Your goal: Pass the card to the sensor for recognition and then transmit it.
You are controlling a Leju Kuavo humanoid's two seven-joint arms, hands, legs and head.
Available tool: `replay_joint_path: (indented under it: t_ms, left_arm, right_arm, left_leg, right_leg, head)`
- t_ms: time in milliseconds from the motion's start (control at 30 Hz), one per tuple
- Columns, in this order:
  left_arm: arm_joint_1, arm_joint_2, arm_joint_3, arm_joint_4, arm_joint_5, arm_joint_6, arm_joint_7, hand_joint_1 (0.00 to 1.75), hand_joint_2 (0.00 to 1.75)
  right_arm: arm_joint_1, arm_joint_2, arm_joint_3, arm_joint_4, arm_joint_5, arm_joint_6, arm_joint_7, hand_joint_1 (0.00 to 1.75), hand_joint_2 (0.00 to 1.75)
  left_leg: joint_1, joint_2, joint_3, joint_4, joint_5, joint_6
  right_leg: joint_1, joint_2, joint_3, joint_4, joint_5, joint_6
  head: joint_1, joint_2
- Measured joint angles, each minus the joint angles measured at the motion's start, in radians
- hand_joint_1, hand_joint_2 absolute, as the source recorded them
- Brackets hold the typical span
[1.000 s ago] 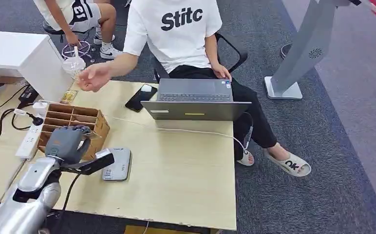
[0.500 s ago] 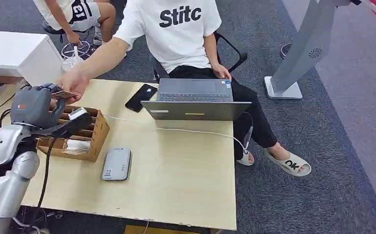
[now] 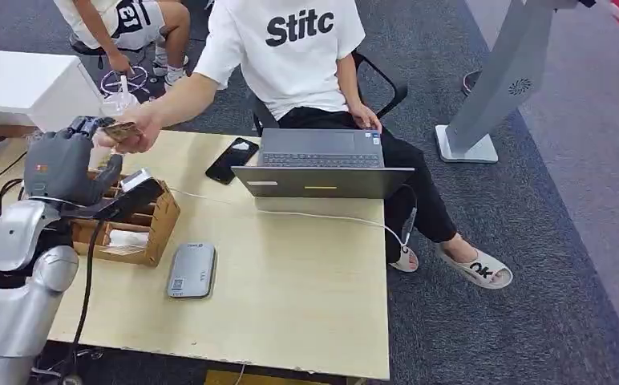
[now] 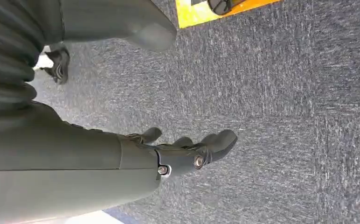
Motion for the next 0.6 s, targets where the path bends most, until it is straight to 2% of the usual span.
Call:
replay_joint_path:
  t_ms: [233,433,600]
  left_arm:
    - [0.028,-0.023,-0.001,-0.054,-0.017,-0.002,0.001,0.0,1.75]
    - [0.067,-0.024,-0.024,-0.074,-0.005,-0.073,0.0,0.0,1.75]
    - [0.081,-0.022,-0.034,-0.082,-0.003,-0.082,0.0,0.0,1.75]
  right_arm:
    - [0.0,0.0,-0.001,0.0,0.001,0.0,0.003,0.0,1.75]
    - [0.001,0.0,-0.007,0.0,-0.01,0.0,0.0,0.0,1.75]
    - [0.001,0.0,-0.019,0.0,-0.011,0.0,-0.002,0.0,1.75]
  left_leg:
    - [0.0,0.0,0.001,0.0,0.0,0.0]
    - [0.0,0.0,0.0,0.0,0.0,0.0]
    - [0.0,0.0,0.0,0.0,0.0,0.0]
  right_leg:
    - [0.0,0.0,0.0,0.0,0.0,0.0]
    - [0.0,0.0,0.0,0.0,0.0,0.0]
    - [0.0,0.0,0.0,0.0,0.0,0.0]
  head:
    - [0.0,0.0]
    - [0.0,0.0]
    - [0.0,0.0]
